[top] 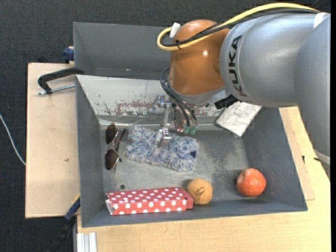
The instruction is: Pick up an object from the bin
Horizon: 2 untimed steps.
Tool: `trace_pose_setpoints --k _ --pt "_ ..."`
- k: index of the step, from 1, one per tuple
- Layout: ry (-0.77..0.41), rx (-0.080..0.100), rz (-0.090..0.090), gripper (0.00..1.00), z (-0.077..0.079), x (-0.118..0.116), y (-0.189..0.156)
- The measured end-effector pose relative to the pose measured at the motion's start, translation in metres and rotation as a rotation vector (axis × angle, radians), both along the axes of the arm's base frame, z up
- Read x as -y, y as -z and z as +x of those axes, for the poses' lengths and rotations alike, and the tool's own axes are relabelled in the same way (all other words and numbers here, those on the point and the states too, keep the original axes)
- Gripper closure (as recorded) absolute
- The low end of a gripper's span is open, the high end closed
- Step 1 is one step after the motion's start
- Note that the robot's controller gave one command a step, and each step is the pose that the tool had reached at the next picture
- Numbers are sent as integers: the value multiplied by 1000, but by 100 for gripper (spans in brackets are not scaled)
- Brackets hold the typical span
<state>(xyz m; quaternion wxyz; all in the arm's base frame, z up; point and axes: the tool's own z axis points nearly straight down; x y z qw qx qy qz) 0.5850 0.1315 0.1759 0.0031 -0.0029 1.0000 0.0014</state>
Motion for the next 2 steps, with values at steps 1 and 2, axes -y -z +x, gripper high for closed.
trace_pose_setpoints --k 1,2 --pt "-149 -11 -3 0 -21 -30 26" --pt "-196 4 2 100 -6 -41 101"
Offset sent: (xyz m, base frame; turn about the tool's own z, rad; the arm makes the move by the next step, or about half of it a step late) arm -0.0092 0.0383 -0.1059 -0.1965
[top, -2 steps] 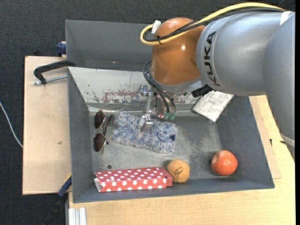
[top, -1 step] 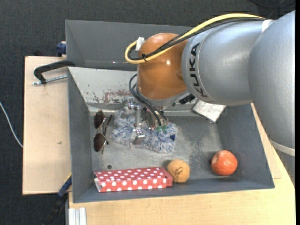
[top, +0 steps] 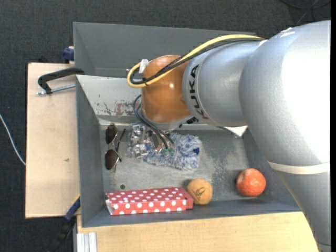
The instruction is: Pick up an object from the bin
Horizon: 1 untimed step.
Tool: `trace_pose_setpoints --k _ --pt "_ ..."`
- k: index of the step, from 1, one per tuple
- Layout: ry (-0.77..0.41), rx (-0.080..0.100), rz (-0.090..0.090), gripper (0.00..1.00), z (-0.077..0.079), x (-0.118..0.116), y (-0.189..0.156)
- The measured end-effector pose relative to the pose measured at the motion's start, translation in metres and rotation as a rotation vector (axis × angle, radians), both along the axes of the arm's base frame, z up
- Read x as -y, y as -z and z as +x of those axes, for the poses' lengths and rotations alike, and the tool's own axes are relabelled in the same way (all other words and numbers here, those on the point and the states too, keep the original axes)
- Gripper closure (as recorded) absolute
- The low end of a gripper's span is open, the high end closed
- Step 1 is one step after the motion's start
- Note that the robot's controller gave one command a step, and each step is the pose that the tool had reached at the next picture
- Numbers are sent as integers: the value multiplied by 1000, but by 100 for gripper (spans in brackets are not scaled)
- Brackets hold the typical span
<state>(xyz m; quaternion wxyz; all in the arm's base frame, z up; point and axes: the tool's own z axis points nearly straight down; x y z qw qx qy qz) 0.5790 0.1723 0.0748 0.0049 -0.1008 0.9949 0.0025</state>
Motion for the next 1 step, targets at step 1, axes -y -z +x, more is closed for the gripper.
trace_pose_setpoints --k 1 --pt "0 0 0 100 0 0 0"
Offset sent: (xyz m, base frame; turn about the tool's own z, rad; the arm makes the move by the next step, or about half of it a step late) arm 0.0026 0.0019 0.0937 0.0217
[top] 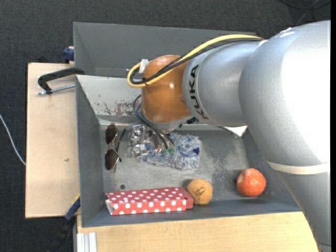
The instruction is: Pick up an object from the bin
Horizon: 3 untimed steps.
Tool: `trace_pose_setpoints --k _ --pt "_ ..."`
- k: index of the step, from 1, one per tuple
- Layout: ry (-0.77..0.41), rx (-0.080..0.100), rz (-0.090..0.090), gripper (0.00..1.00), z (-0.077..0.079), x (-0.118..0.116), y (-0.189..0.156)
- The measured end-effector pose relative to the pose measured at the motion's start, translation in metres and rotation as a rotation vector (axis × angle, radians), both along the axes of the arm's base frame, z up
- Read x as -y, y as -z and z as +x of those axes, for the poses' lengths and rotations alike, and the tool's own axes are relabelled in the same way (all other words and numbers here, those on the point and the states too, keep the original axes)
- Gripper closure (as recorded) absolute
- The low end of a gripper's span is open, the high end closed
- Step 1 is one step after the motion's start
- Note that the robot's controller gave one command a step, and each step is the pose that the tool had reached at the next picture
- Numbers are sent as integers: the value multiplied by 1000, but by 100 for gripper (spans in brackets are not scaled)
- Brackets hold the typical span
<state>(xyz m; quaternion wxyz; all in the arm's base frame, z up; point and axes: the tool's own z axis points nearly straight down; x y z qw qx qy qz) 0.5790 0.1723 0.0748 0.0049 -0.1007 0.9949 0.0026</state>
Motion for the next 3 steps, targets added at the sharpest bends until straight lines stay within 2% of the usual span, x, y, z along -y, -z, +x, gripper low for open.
trace_pose_setpoints --k 1,2,3 --pt "12 -10 -4 100 -1 0 -49" --pt "2 -9 -4 100 -1 2 -124" --pt "-3 2 -2 100 -2 0 -151"
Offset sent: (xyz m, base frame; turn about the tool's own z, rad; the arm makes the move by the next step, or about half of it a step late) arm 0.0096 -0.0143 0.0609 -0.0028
